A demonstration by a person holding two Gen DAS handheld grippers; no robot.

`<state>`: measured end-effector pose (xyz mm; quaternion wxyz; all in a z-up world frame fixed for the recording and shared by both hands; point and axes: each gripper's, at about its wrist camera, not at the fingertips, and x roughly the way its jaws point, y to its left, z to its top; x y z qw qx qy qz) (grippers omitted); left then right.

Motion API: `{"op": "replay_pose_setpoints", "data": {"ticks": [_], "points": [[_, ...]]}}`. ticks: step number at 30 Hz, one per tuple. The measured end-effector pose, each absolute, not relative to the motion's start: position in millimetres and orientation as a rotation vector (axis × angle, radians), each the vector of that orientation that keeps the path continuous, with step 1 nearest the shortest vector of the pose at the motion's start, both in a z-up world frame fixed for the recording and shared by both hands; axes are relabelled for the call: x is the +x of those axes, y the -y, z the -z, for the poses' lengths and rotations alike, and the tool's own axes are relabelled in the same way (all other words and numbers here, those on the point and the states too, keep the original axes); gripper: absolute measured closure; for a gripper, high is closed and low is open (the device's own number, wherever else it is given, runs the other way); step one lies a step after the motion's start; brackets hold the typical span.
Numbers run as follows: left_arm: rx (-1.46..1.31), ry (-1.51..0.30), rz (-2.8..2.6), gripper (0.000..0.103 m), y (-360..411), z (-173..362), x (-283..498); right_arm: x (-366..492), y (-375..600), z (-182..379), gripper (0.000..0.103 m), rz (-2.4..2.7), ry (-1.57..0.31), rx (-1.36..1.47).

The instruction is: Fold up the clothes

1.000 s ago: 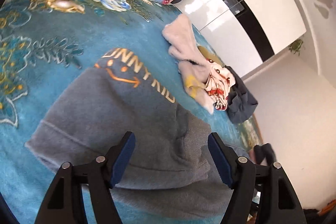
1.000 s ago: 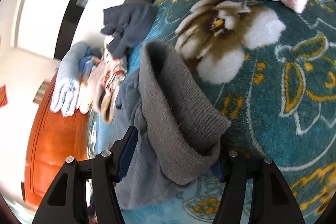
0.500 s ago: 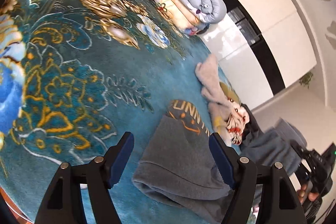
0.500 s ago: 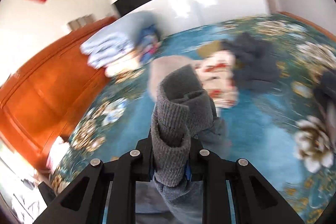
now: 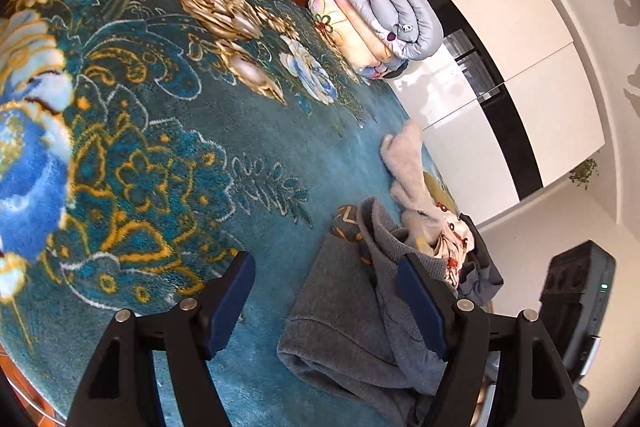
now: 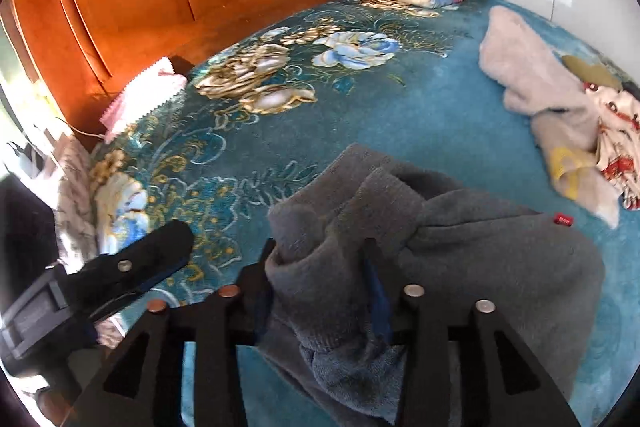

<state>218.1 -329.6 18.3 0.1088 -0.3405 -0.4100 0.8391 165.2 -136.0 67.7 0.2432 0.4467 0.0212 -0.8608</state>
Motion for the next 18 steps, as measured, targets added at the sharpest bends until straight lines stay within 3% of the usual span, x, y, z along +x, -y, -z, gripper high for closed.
{"op": "replay_pose_setpoints", "data": {"ticks": [6,9,15,18], "points": [[-0.965,1.109,-2.407,0.025,306.5,-25.4,214.9,178.6,86.4,-88.5,0.039,2.417,0.105,1.151],[-0.924,1.075,-2.336,0.023,290.6,-27.9,212.6,182.7,60.2,-90.3,0.039,2.444,0.187,1.128],[-0.976,1.025,-2.356,0.018,272.4,-26.4,208.1,166.5,51.4,-95.9,0.039,2.432,0.169,1.137],[-0.953,1.068,-2.345,0.018,279.0,-25.2,210.5,152.8,71.5,-97.0,0.039,2.353,0.015,1.137]]}}
